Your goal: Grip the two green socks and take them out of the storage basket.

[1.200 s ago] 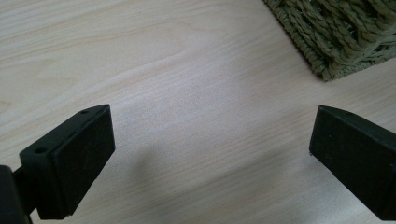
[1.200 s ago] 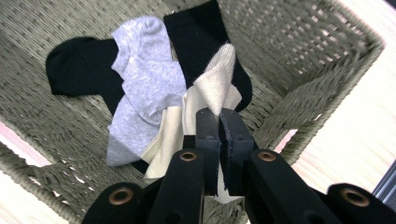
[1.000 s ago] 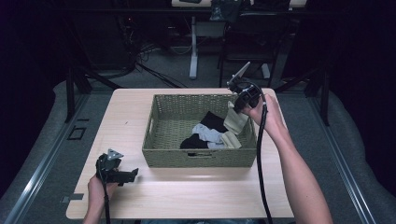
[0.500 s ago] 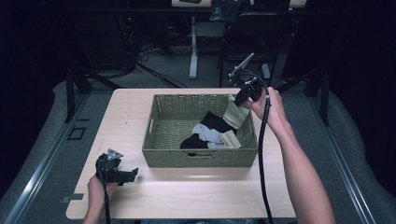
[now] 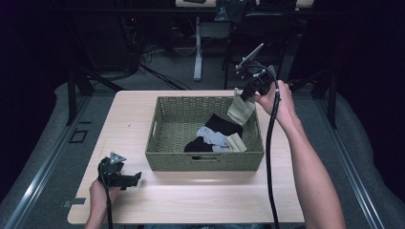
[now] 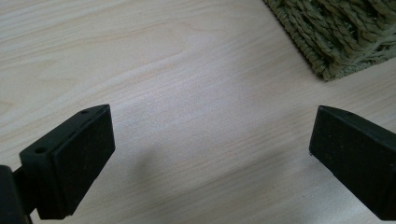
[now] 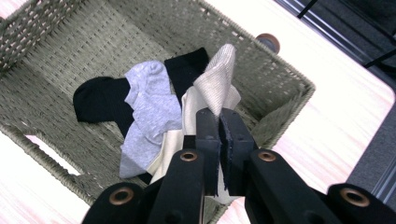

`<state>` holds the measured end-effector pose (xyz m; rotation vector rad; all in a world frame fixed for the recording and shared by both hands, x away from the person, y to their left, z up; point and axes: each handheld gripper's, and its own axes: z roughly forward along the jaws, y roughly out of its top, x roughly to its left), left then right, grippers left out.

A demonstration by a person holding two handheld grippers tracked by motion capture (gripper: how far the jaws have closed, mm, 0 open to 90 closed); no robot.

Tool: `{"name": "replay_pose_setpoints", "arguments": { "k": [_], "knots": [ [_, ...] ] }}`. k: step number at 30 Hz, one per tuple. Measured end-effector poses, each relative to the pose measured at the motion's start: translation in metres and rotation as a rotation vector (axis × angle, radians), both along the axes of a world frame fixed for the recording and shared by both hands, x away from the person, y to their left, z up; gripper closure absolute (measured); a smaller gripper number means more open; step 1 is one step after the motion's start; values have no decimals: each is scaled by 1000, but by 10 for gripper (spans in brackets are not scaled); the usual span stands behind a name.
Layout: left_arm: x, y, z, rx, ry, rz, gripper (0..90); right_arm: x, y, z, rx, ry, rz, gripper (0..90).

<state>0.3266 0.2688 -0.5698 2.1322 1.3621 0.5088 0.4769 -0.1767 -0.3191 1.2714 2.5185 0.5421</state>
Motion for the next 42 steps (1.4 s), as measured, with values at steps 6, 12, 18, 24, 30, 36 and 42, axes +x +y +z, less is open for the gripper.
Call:
{"name": "replay_pose_setpoints", "arguments": {
  "k": [6, 12, 18, 24, 30, 36, 42],
  "knots": [
    [-1, 0, 1, 6, -7, -4, 3, -4, -9, 19, 12, -35, -18, 872],
    [-1, 0, 1, 6, -2, -5, 3, -9, -23, 34, 23, -63, -40, 872],
    [-1, 0, 1, 6, -3, -3, 3, -15, -42, 42, 43, -85, -72, 872],
    [-1, 0, 1, 6, -3, -4, 3, -23, -68, 47, 53, -100, -111, 872],
    [-1, -1, 1, 4, -3, -2, 3, -31, -91, 43, 54, -107, -155, 872],
    [-1, -1, 1, 7, -3, -3, 3, -32, -108, 30, 28, -89, -199, 872],
    [0, 0, 0, 5, -3, -4, 3, -32, -121, 11, 24, -59, -227, 872]
  ]
}}
